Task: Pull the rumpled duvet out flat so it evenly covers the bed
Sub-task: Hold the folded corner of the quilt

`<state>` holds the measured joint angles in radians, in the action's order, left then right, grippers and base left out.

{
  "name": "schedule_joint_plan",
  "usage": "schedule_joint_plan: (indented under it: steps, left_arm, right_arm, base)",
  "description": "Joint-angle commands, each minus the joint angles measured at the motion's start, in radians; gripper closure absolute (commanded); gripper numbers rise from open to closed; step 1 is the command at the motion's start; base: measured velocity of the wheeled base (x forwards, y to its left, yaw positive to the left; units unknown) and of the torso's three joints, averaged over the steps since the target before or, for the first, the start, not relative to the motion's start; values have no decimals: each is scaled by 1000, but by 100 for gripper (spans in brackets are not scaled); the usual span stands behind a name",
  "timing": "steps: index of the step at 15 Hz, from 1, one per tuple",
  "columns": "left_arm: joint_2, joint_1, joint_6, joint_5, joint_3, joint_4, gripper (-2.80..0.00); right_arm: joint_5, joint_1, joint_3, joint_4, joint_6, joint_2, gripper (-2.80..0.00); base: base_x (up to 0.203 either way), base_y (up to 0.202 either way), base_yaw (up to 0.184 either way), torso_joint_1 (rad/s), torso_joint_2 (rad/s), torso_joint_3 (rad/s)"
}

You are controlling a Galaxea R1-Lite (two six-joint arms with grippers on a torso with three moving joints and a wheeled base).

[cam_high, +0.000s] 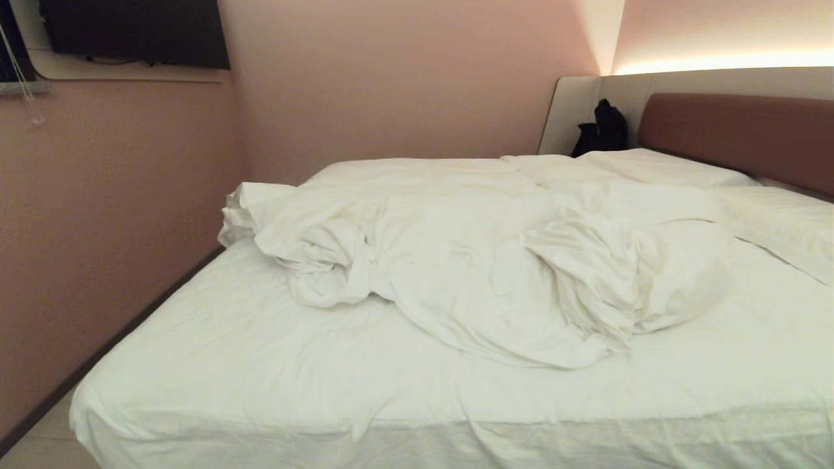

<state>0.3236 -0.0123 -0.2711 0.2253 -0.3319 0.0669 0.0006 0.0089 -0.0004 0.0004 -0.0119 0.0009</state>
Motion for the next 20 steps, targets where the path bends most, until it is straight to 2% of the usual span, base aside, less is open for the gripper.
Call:
schedule_joint_plan:
  steps: [1,4,7,10,13,20]
  left_arm:
    - [332,-2,-84,43,-80,-62,0]
    - [685,-2,-208,84,-179,-224,0]
    - [999,-16,-290,107,-299,-389,0]
    - [1239,-53,-352,116,-484,-457,0]
    - [1422,-86,-374,120,-645,-477,0]
    - [1764,-115,-375,121,-958,-483,0]
  right_arm:
    - [1,0,0,0,0,1,0]
    - [-1,0,-1,0,-2,1,0]
    - [-1,0,-1,0,0,1,0]
    - [0,0,0,1,0,1,0]
    - [0,0,-1,0,0,1,0]
    - [-1,0,0,0,0,1,0]
  base:
    - [0,0,0,0,0,0]
    - [0,0,0,0,0,0]
    - [0,0,0,0,0,0]
    - [0,0,0,0,0,0]
    - [0,0,0,0,0,0]
    - [0,0,0,0,0,0]
